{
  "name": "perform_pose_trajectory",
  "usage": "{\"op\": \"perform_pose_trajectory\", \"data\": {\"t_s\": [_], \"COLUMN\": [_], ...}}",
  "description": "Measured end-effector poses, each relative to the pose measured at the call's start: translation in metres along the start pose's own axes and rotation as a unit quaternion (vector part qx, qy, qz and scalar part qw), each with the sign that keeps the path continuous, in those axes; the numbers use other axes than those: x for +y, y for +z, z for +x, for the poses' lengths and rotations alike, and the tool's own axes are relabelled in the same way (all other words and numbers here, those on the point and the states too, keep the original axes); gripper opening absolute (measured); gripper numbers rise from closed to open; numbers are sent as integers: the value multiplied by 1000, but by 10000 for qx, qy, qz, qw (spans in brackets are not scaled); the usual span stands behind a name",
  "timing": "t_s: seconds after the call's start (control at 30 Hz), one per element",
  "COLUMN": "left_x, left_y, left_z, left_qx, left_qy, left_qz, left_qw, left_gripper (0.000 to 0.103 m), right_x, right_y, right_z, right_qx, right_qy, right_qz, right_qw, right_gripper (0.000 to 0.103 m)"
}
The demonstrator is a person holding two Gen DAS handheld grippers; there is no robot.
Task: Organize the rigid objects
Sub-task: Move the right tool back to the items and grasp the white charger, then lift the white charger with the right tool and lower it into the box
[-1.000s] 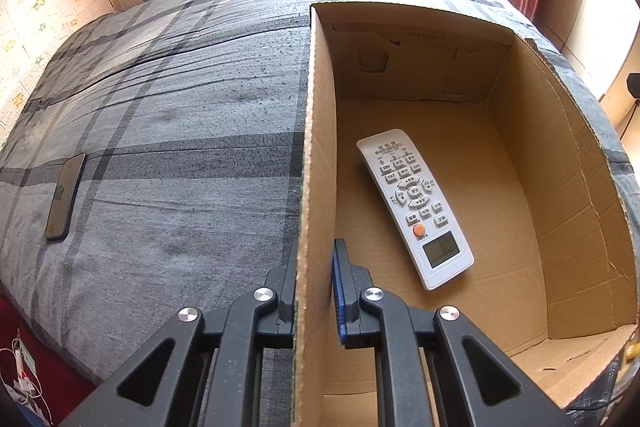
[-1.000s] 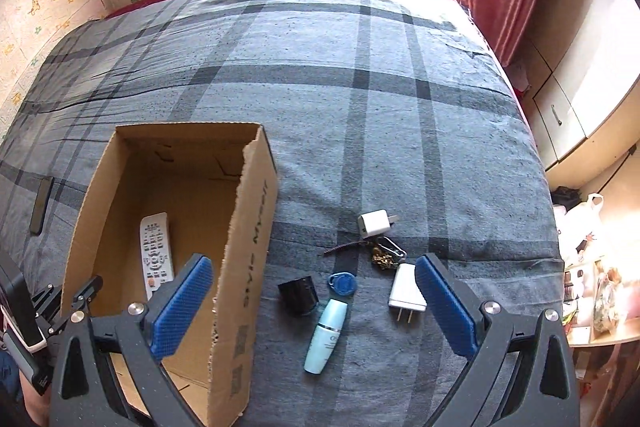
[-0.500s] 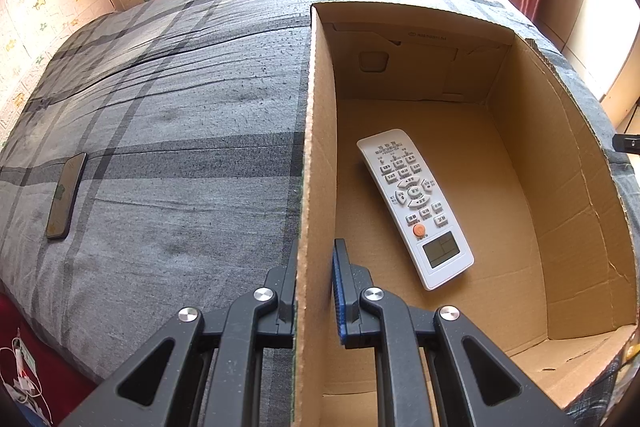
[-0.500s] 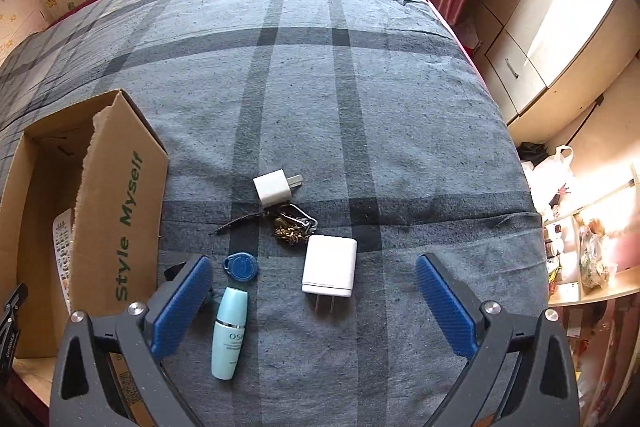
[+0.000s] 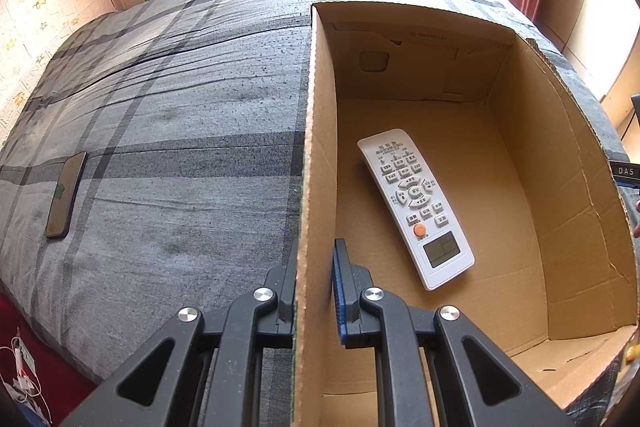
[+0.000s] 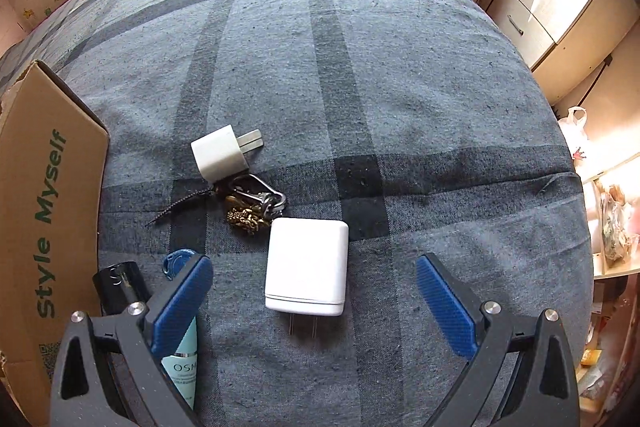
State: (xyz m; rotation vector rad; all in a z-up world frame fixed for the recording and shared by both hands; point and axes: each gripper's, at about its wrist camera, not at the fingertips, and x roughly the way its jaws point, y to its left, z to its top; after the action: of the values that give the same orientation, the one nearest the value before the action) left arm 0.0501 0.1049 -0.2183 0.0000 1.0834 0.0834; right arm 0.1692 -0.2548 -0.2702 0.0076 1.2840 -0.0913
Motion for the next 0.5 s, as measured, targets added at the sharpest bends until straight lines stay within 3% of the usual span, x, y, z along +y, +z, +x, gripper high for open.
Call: {"op": "perform_pose_trajectory", "data": {"t_s": [0.3,0.4,0.43,0.47,0.5], "left_x": [-2,-2,-1,-1,-2], "left_y": [0,0,0,0,0], "left_z": [0,0,0,0,0], "left_qx": [0,3,3,3,2], "left_qy": [28,23,21,19,25], "left_qz": [34,27,25,22,27], "left_qw": [10000,10000,10000,10000,10000], "left_gripper": [13,13,13,13,13], "right_x": [-4,-6,-6,-5,-4], "right_y": [0,0,0,0,0], "right_z": [14,16,17,17,16], "right_qx": [130,146,154,167,156], "right_qy": [218,221,162,201,204], "right_qz": [185,189,185,185,177], "right_qw": [9995,9995,9996,9995,9995], "right_gripper": [101,82,59,46,46]}}
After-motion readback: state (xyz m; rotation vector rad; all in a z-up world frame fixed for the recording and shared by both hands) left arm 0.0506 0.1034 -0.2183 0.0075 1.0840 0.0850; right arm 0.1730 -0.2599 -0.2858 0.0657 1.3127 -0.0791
